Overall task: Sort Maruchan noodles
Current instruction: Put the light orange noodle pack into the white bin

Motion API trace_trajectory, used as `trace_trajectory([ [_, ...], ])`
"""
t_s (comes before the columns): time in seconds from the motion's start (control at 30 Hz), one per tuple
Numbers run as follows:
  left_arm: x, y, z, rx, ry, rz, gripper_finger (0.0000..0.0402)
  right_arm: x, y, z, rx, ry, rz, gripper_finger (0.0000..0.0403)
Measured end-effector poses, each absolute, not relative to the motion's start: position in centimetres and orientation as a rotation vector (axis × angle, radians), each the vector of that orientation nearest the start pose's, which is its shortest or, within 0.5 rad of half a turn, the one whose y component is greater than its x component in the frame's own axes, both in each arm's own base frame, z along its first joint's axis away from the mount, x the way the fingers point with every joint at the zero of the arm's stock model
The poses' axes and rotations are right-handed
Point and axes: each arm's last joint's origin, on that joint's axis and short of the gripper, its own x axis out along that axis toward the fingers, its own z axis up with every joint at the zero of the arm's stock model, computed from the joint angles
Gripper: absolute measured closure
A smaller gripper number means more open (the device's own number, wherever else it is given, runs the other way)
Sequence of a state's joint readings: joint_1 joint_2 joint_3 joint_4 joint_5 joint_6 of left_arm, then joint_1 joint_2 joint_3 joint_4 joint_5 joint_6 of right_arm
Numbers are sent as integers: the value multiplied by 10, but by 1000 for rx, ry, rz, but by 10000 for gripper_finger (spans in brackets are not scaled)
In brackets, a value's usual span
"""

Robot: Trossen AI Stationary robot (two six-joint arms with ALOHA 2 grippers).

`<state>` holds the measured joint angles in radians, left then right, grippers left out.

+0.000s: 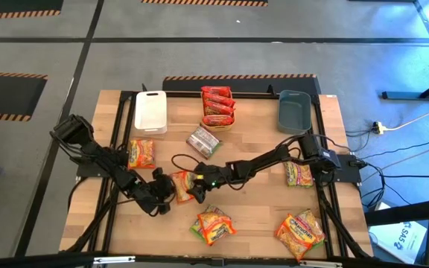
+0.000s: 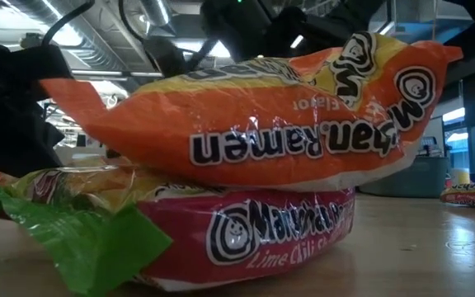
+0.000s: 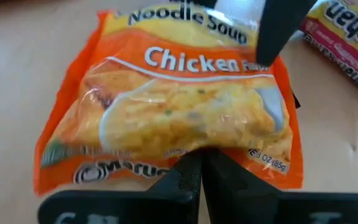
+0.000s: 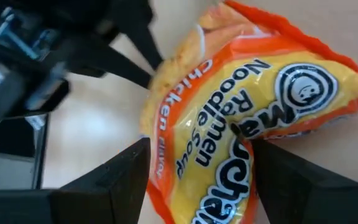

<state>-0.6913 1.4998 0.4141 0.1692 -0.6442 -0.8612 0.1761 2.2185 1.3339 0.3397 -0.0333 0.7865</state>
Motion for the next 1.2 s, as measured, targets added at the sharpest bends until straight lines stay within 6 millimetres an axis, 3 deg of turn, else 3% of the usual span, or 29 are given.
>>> trace_trajectory([
  [0.3,186,-133,109,-291,648,214,395,470,85,137,603,520,70,155],
  [0.67,191,-135,114,-280,593,170,395,466,81,129,554,603,23,165],
  [1.03,191,-135,114,-268,597,168,395,466,80,129,377,599,45,334],
  [1.2,191,-135,114,-259,600,159,395,466,76,128,277,605,61,371],
])
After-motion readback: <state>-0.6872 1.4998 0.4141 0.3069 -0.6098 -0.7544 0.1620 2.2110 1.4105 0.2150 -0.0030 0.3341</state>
